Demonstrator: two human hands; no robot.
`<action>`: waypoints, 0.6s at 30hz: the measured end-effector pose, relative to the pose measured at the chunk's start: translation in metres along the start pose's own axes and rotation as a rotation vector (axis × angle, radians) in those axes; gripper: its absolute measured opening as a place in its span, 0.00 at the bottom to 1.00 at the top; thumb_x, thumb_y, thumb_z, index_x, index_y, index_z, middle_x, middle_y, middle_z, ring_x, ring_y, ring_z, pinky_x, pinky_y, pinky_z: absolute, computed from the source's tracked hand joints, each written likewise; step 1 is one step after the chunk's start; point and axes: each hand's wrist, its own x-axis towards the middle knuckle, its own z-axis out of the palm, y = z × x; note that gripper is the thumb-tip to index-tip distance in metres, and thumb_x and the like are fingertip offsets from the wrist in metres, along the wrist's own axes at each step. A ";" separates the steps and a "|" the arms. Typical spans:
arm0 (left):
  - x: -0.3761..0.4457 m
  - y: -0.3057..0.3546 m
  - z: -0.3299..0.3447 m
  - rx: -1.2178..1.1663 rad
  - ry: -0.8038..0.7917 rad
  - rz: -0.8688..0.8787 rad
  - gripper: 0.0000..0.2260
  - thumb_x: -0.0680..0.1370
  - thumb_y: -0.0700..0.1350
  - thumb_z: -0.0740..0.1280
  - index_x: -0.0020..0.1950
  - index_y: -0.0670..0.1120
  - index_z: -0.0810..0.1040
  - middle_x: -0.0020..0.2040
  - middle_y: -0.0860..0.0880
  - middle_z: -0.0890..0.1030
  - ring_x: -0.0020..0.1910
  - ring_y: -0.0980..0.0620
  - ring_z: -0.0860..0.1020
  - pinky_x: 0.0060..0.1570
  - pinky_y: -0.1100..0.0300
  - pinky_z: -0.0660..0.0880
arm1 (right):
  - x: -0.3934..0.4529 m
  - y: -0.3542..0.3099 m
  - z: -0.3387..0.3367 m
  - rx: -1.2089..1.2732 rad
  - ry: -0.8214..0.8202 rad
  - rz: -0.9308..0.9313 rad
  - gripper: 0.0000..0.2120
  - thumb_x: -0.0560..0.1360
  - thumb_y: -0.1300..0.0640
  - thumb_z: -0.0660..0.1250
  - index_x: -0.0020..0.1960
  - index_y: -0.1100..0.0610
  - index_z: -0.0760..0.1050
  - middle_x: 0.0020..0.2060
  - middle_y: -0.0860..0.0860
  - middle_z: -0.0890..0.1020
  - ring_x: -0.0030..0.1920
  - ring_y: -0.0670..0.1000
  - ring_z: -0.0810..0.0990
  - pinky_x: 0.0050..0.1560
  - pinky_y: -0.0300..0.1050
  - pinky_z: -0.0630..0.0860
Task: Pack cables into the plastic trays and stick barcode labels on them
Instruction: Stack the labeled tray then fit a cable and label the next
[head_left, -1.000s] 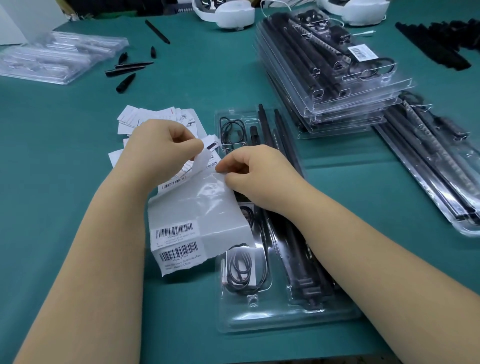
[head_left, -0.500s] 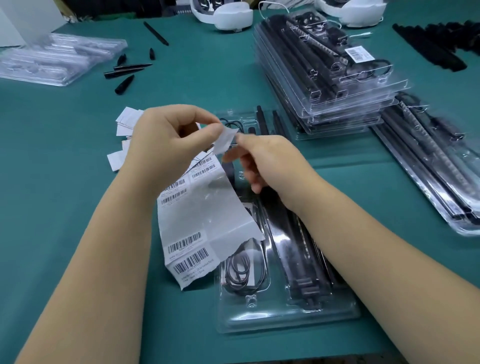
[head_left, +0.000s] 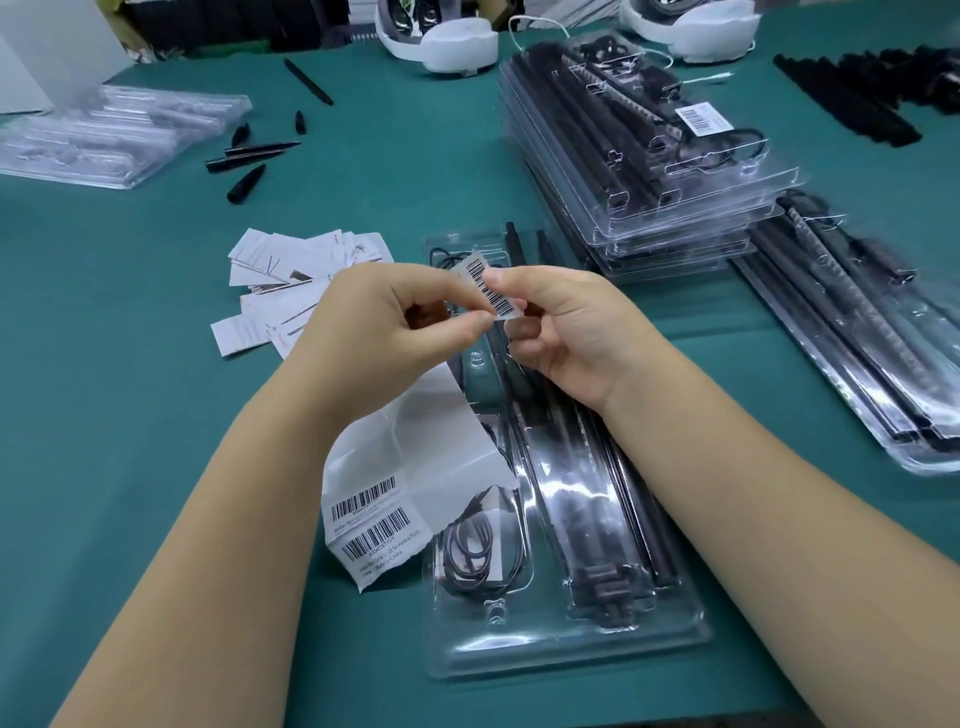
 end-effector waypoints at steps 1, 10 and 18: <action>0.000 0.000 0.000 -0.003 -0.005 -0.003 0.02 0.71 0.49 0.70 0.41 0.56 0.81 0.26 0.50 0.70 0.26 0.57 0.63 0.29 0.68 0.62 | 0.000 0.001 -0.001 0.036 -0.008 -0.006 0.02 0.72 0.61 0.69 0.41 0.59 0.78 0.29 0.48 0.70 0.24 0.42 0.64 0.20 0.32 0.60; 0.001 -0.007 0.006 0.299 -0.237 -0.278 0.22 0.62 0.64 0.71 0.44 0.52 0.68 0.32 0.57 0.72 0.27 0.63 0.69 0.29 0.67 0.63 | 0.002 -0.001 -0.003 0.261 0.007 -0.018 0.12 0.70 0.60 0.70 0.28 0.55 0.81 0.26 0.46 0.69 0.22 0.42 0.62 0.20 0.31 0.57; -0.001 -0.017 -0.009 0.195 -0.542 -0.586 0.26 0.59 0.66 0.74 0.46 0.53 0.71 0.28 0.60 0.74 0.29 0.58 0.71 0.37 0.58 0.69 | -0.002 -0.001 -0.003 0.289 0.049 0.010 0.08 0.71 0.62 0.70 0.33 0.57 0.80 0.27 0.48 0.69 0.24 0.43 0.62 0.20 0.32 0.60</action>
